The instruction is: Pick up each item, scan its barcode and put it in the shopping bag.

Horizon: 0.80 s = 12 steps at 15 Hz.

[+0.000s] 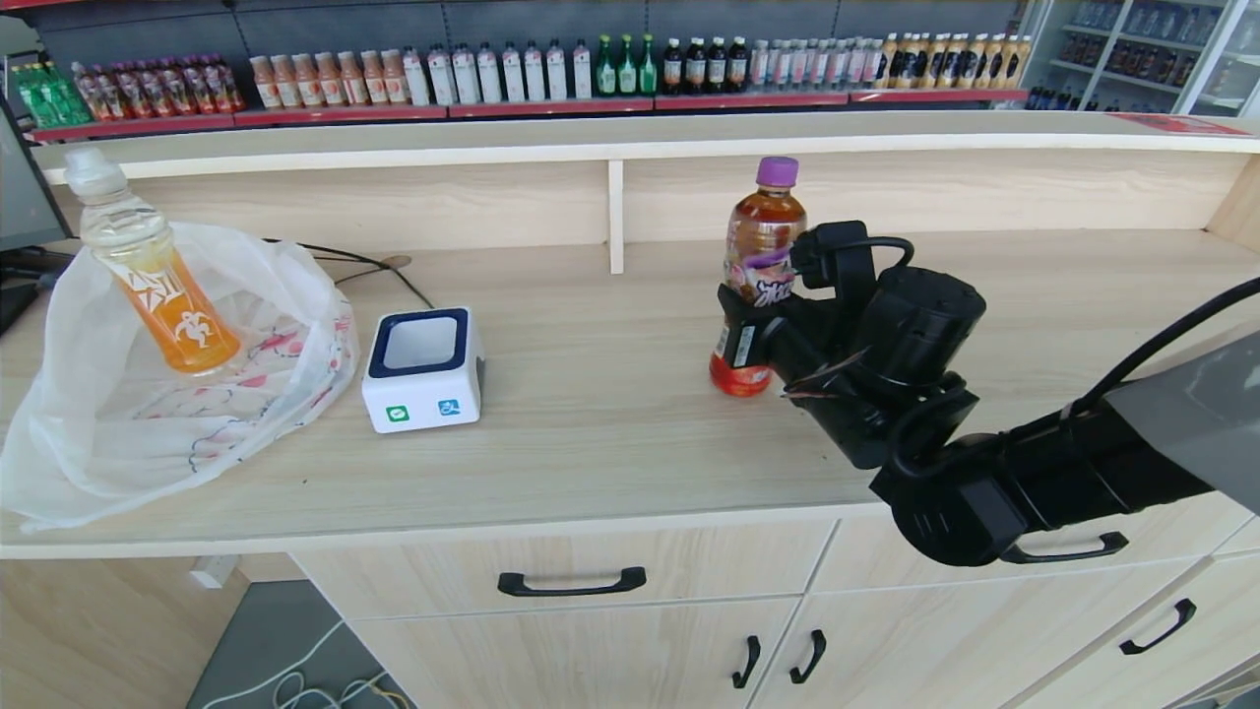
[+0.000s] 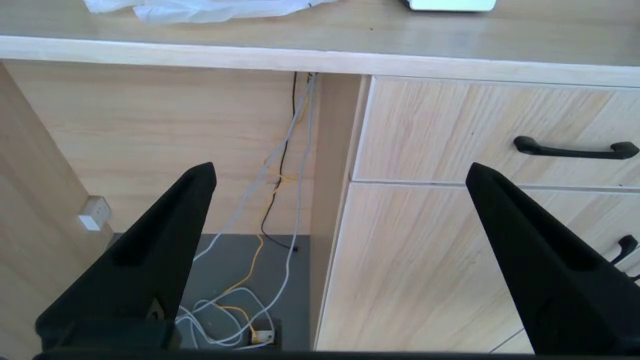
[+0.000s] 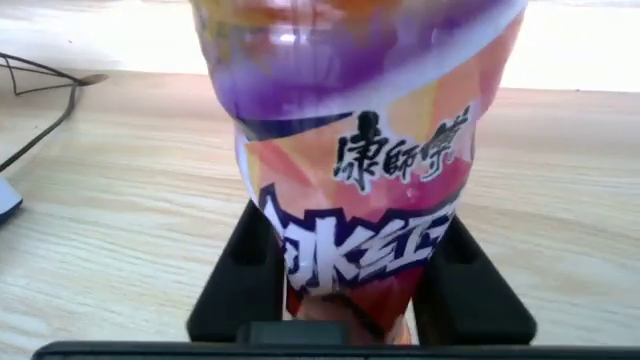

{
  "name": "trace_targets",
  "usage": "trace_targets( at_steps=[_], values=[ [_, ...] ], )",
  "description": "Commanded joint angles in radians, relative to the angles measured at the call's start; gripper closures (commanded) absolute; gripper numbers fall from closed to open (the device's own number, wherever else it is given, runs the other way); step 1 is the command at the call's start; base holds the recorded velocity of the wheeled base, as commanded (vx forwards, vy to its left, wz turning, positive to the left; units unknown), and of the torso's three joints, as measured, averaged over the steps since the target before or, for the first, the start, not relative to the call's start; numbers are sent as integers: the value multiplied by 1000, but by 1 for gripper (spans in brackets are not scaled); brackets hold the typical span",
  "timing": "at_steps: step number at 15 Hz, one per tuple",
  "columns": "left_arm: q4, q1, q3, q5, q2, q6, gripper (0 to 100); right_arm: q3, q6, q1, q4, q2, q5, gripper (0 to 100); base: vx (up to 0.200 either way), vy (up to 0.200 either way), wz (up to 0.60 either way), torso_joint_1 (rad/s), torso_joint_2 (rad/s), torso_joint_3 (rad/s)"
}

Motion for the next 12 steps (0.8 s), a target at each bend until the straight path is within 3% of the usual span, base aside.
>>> trace_targets(
  at_steps=[1, 12],
  values=[
    [-1, 0, 0, 1, 0, -1, 0, -4, 0, 1, -4, -10, 1, 100, 0, 0, 0, 0, 0, 0],
    [-1, 0, 0, 1, 0, 1, 0, -4, -8, 5, -4, -24, -4, 100, 0, 0, 0, 0, 0, 0]
  ],
)
